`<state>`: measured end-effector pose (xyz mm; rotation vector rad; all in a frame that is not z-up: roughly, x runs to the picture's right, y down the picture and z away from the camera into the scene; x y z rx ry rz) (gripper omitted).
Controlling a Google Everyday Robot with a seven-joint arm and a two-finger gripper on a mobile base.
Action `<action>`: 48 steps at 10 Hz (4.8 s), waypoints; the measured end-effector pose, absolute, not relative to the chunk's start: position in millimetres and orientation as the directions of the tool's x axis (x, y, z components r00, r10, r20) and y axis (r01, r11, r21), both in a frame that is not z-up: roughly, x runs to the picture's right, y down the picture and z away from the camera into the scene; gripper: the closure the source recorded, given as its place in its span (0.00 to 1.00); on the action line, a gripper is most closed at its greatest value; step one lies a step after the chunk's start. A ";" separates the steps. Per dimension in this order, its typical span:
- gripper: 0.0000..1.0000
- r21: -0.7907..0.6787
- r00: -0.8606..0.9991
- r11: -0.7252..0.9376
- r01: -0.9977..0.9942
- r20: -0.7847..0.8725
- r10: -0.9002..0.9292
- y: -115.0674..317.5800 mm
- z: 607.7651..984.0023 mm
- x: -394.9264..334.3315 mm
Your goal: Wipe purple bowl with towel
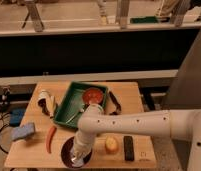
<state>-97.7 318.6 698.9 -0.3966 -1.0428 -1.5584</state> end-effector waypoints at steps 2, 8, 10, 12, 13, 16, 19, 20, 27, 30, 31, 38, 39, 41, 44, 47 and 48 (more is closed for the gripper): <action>1.00 0.366 -0.253 0.053 0.929 0.733 -0.631 312.5 712.6 -88.8; 1.00 0.398 -0.244 0.094 0.913 0.715 -0.655 292.0 751.3 -114.5; 1.00 0.424 -0.256 0.097 0.900 0.697 -0.670 283.8 747.7 -127.3; 1.00 0.472 -0.284 0.103 0.876 0.677 -0.679 276.9 736.8 -141.1; 1.00 0.505 -0.304 0.114 0.855 0.668 -0.679 275.4 728.9 -147.9; 1.00 0.555 -0.343 0.137 0.820 0.669 -0.659 284.6 714.8 -154.9; 1.00 0.551 -0.359 0.117 0.826 0.675 -0.645 293.8 700.6 -151.3; 1.00 0.542 -0.361 0.104 0.834 0.678 -0.640 296.7 696.1 -148.5; 1.00 0.394 -0.264 0.068 0.917 0.724 -0.637 308.2 692.8 -94.1; 1.00 0.343 -0.218 0.064 0.937 0.719 -0.660 299.0 715.6 -77.7; 1.00 0.341 -0.216 0.062 0.938 0.714 -0.666 298.1 723.5 -78.0; 1.00 0.376 -0.222 0.064 0.924 0.667 -0.711 276.4 746.5 -97.6; 1.00 0.409 -0.244 0.066 0.910 0.659 -0.711 274.7 744.4 -110.3; 1.00 0.492 -0.282 0.102 0.865 0.644 -0.711 271.8 734.6 -136.9; 1.00 0.590 -0.371 0.108 0.800 0.628 -0.685 287.0 712.6 -177.6; 1.00 0.605 -0.380 0.130 0.785 0.637 -0.670 292.7 701.3 -172.1; 1.00 0.599 -0.372 0.139 0.788 0.644 -0.669 293.4 697.6 -160.4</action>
